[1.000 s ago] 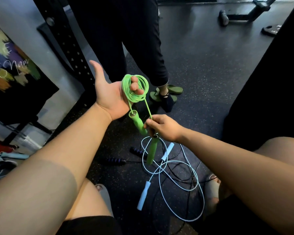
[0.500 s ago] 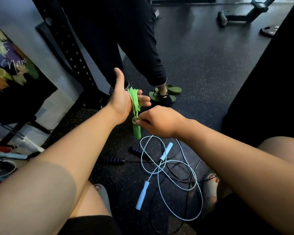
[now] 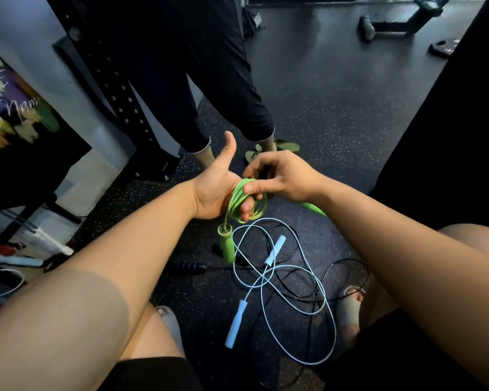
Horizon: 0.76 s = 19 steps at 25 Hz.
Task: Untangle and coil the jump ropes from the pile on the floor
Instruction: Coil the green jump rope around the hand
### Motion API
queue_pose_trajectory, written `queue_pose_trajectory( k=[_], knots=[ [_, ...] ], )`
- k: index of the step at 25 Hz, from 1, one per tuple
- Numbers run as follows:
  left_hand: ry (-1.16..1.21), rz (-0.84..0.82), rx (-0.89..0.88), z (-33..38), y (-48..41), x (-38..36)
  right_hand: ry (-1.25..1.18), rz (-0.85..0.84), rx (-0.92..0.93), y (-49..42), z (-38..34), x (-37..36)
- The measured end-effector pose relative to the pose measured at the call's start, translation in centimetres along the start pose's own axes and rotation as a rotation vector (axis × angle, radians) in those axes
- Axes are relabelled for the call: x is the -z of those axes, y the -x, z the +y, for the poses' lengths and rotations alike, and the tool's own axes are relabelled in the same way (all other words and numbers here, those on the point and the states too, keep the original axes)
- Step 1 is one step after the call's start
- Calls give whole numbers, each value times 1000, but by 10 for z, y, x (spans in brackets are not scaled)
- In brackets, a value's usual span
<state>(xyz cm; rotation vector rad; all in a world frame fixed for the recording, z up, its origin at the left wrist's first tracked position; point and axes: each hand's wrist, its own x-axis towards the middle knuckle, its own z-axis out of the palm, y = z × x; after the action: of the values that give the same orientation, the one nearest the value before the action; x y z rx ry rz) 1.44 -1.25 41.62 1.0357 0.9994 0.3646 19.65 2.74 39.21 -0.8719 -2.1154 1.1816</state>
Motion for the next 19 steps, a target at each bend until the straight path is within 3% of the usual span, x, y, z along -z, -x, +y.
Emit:
queue_pose_trajectory(
  k=[6,9,12,17,19],
  knots=[
    [-15,0,16,1,8,9,-325,-125,-32,-1,4,-12],
    [9,78,6,2,12,10,-369,-127,-88,-1,-4,-16],
    [6,269,-39,1,10,9,-279,-40,-113,-7,-7,-21],
    [-143,813,-137,0,12,13,-126,46,-90,-20,-13,-41],
    [-135,854,-144,1,17,24,-105,34,-69,-29,-17,-47]
  ],
)
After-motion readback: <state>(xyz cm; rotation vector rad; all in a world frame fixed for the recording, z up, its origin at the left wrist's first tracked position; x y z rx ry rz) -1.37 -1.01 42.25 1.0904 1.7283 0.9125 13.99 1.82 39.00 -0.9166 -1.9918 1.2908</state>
